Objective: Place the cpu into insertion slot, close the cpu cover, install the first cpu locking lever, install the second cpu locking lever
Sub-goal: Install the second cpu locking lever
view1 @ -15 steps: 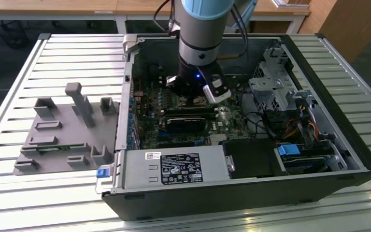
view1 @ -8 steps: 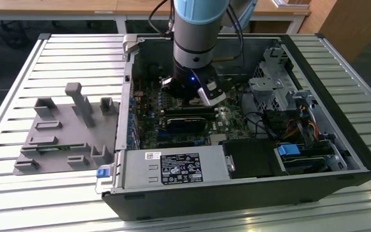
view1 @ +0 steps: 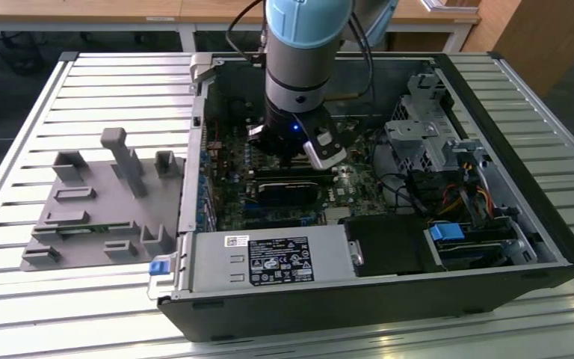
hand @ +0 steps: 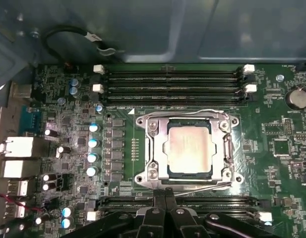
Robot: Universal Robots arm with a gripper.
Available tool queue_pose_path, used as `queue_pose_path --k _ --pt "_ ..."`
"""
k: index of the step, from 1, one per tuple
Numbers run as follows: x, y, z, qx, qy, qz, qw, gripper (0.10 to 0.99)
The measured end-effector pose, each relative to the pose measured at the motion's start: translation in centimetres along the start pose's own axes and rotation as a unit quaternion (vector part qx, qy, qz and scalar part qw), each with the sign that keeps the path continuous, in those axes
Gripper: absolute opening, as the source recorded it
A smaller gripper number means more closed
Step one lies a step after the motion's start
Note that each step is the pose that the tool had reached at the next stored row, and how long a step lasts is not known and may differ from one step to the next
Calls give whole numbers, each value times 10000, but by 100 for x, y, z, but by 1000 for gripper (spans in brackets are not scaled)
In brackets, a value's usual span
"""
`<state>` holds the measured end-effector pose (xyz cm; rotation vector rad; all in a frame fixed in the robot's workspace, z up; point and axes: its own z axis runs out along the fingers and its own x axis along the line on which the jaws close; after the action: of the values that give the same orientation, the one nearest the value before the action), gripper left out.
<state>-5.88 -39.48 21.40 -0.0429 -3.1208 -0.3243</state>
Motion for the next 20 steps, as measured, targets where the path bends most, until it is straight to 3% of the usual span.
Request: queue_pose_path --k 3,9,20 --pt "31 -35 -4 -46 1 0 10000 106" --pt "54 -85 32 -191 5 0 9998 106" --pt "76 -101 107 -233 6 0 9997 106"
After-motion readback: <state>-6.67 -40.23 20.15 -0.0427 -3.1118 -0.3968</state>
